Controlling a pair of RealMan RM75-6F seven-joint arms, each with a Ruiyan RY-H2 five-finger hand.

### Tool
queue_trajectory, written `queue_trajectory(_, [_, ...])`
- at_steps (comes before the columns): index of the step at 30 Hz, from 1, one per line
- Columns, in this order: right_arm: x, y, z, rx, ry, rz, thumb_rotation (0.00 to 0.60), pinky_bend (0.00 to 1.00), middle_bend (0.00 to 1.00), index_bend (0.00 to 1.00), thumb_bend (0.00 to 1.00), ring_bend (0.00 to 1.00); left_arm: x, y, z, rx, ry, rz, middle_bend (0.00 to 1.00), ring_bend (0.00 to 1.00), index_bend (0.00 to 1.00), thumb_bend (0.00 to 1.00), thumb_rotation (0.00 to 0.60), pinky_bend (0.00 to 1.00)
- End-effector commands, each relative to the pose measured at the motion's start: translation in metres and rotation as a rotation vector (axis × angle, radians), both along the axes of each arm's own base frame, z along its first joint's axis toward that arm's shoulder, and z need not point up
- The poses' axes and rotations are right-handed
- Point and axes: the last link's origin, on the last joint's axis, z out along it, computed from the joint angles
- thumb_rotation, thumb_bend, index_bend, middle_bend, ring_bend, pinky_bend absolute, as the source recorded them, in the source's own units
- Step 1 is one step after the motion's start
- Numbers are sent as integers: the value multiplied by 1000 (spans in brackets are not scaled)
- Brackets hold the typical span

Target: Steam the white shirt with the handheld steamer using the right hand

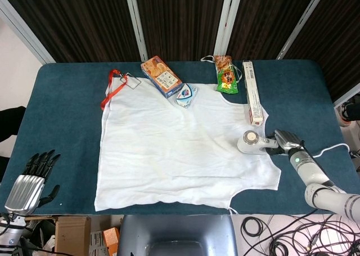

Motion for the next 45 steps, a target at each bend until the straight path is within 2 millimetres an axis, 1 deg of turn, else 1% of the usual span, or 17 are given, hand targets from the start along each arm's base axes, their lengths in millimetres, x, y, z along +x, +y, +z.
queue_trajectory(1, [-33,5,5,-8,2,-74,600,1000,1000,1000,767,968,-1,1,0,-1,1,5,0,10,0,370,600,41])
queue_trajectory(7, [-54,5,6,-7,-6,-94,600,1000,1000,1000,767,911,0,1,-1,-3,1,8,0,10,0,369,600,41])
queue_trajectory(13, [-64,7,10,-19,-26,-110,600,991,989,979,767,884,-1,1,0,-1,0,7,0,10,0,369,600,42])
queue_trajectory(14, [-64,7,10,-14,-33,-112,600,957,942,911,750,838,-1,1,0,-2,0,7,0,10,0,369,600,42])
queue_trajectory(16, [-62,9,9,-1,-51,-112,600,860,791,712,671,721,-1,1,-1,-5,-1,8,0,11,0,369,600,42])
queue_trajectory(17, [-61,9,9,4,-57,-111,600,788,649,526,576,613,-1,1,-1,-7,-3,8,0,11,0,369,600,42])
queue_trajectory(18, [-61,9,9,5,-61,-107,600,741,525,371,493,513,-1,1,-1,-8,-8,7,0,10,0,368,600,42])
queue_trajectory(19, [-60,8,10,4,-64,-100,600,713,432,259,431,432,0,1,-1,-9,-12,6,0,10,0,367,600,42])
queue_trajectory(21, [-60,8,12,4,-63,-91,600,663,269,77,327,280,0,1,-1,-7,-13,4,0,10,0,364,600,42])
queue_trajectory(22, [-60,9,13,6,-63,-90,600,636,213,29,294,224,0,1,-1,-6,-12,3,0,10,0,365,600,42])
queue_trajectory(24, [-62,9,16,16,-52,-86,600,578,128,0,253,135,0,1,-1,-7,-14,1,0,10,0,365,600,42])
queue_trajectory(26, [-62,10,19,33,-39,-83,600,525,73,0,235,71,-1,2,-1,-7,-15,1,0,10,0,364,600,42])
queue_trajectory(29, [-63,13,23,63,-20,-84,600,482,21,0,222,16,0,2,0,-7,-17,-1,0,13,0,365,600,42])
queue_trajectory(34, [-63,16,31,58,-11,-77,600,446,1,0,201,0,0,2,-1,-10,-16,-2,0,16,0,365,600,41])
queue_trajectory(37, [-63,17,41,37,9,-50,600,415,0,0,201,0,0,2,-1,-9,-16,-2,0,17,0,365,600,41])
queue_trajectory(41, [-61,17,58,1,59,-1,600,314,0,0,202,0,0,2,-2,-11,-15,1,0,17,0,365,600,41])
queue_trajectory(45, [-54,22,66,-15,63,16,600,296,0,0,202,0,0,2,-2,-14,-14,-2,0,17,0,365,600,41])
